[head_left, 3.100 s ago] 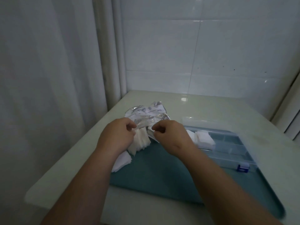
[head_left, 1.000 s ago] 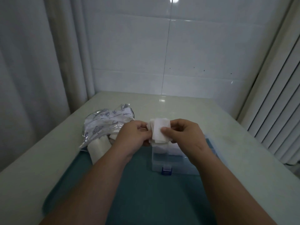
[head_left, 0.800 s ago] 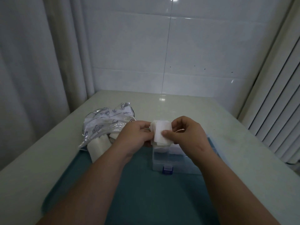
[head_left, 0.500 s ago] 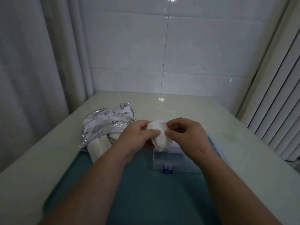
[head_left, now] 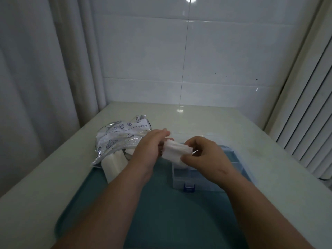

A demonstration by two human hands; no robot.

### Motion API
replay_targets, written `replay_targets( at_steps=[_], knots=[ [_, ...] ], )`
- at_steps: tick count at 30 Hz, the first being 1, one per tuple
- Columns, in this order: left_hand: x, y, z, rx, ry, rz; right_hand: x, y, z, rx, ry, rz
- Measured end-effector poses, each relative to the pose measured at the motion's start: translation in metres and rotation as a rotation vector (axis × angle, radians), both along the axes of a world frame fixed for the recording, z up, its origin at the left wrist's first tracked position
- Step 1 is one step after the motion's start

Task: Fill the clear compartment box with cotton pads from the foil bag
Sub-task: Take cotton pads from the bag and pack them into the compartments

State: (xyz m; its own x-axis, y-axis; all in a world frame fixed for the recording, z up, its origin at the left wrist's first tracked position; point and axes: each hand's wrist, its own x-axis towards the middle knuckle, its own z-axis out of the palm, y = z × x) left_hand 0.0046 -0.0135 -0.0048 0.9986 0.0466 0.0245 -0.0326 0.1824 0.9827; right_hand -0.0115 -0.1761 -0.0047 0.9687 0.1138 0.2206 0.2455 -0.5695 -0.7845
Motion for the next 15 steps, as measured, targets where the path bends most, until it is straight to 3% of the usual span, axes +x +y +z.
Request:
replay_targets(
  at_steps=[8,12,15],
  knots=[
    [-0.004,-0.022,-0.016,0.485,-0.157,0.123,-0.001,0.005,-0.003,-0.131,0.012,0.003],
    [-0.002,-0.023,-0.015,0.505,-0.134,0.187,-0.002,0.008,-0.003,-0.156,-0.018,0.001],
    [-0.005,-0.024,-0.014,0.404,-0.078,0.187,-0.001,0.007,-0.003,-0.177,-0.007,-0.018]
  ],
)
